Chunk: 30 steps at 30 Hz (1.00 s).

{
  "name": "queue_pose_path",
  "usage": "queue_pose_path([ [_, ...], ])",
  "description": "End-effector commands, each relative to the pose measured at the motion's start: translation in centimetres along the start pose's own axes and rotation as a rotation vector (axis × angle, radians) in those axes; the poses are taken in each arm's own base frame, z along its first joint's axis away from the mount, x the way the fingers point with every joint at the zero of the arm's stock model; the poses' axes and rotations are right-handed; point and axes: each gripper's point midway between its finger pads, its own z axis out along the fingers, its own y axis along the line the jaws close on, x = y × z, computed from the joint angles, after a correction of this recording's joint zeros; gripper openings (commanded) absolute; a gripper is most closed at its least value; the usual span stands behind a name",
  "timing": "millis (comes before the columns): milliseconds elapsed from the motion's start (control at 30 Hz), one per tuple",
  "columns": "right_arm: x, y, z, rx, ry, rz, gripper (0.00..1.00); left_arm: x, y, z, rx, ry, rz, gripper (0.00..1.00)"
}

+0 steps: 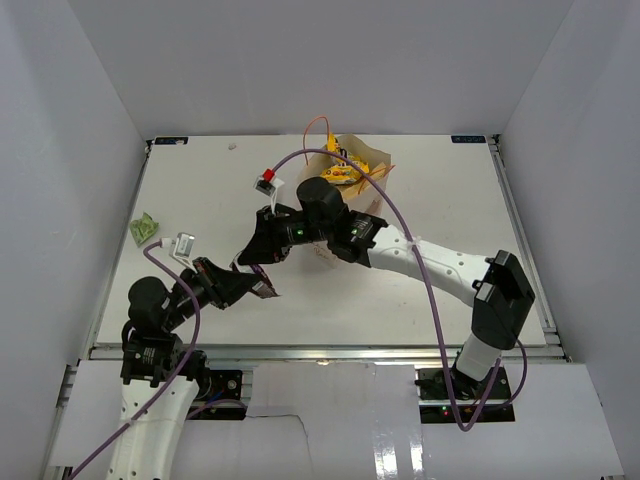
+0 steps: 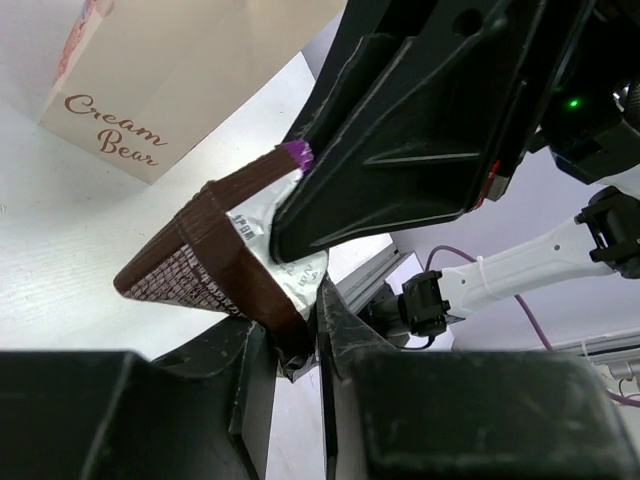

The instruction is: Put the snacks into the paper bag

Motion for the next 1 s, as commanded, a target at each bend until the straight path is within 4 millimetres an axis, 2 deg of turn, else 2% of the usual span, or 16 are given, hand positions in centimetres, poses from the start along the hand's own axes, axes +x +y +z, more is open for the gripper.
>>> queue_pose_path([
  [0, -1.2, 2.4, 0.3, -0.100, -0.017, -0.051, 0.14, -1.7, -1.8, -0.4, 0.016, -0.051, 0.037, 0.31],
  [67, -1.7, 3.1, -0.1, -0.135, -0.017, -0.118, 0.11, -1.9, -1.4, -0.4, -0.011, -0.057, 0.027, 0.41],
  [133, -3.3, 3.6, -0.8, -0.164, -0.043, -0.212, 0.08, -2.3, -1.6, -0.6, -0.021, -0.066, 0.045, 0.48],
  [200, -4.7, 5.0, -1.9, -0.229, -0.056, -0.295, 0.08, -2.3, -1.8, -0.8, -0.027, -0.063, 0.060, 0.61],
  [267, -6.6, 4.9, -3.3, -0.237, -0.090, -0.364, 0.08, -2.7, -2.9, -1.2, -0.007, -0.066, 0.115, 0.71],
  [300, -7.5, 4.8, -3.9, -0.236, -0.107, -0.385, 0.08, -2.8, -3.2, -1.4, 0.002, -0.064, 0.133, 0.82],
  [333, -9.1, 4.8, -4.9, -0.227, -0.140, -0.416, 0.08, -3.0, -3.8, -1.6, 0.015, -0.068, 0.158, 0.85],
  [367, -9.9, 5.1, -5.6, -0.229, -0.156, -0.449, 0.08, -3.4, -4.8, -2.0, 0.034, -0.079, 0.200, 0.96],
  [467, -13.6, 5.7, -8.6, -0.208, -0.234, -0.551, 0.08, -4.6, -6.4, -2.9, 0.030, -0.117, 0.257, 0.98],
  [533, -17.0, 6.4, -11.2, -0.159, -0.308, -0.637, 0.08, -5.7, -6.1, -3.2, -0.027, -0.157, 0.289, 0.98],
  [567, -17.9, 6.3, -12.2, -0.125, -0.323, -0.658, 0.08, -6.0, -5.9, -3.6, -0.067, -0.164, 0.282, 0.98],
  [600, -19.2, 6.1, -13.1, -0.084, -0.349, -0.727, 0.08, -6.8, -4.6, -3.6, -0.145, -0.191, 0.274, 0.98],
  [667, -22.5, 5.3, -15.8, 0.063, -0.420, -0.826, 0.08, -6.6, -2.6, -3.6, -0.245, -0.169, 0.234, 0.98],
  [700, -22.8, 3.7, -16.3, 0.164, -0.397, -0.929, 0.08, -6.7, -1.9, -3.6, -0.280, -0.162, 0.215, 0.98],
  [800, -24.3, -0.5, -18.7, 0.379, -0.400, -0.979, 0.08, -5.9, 0.6, -2.4, -0.359, -0.081, 0.136, 0.98],
  [967, -21.6, -5.3, -18.5, 0.443, -0.327, -0.885, 0.08, -6.1, 2.3, -2.0, -0.421, -0.073, 0.104, 0.98],
])
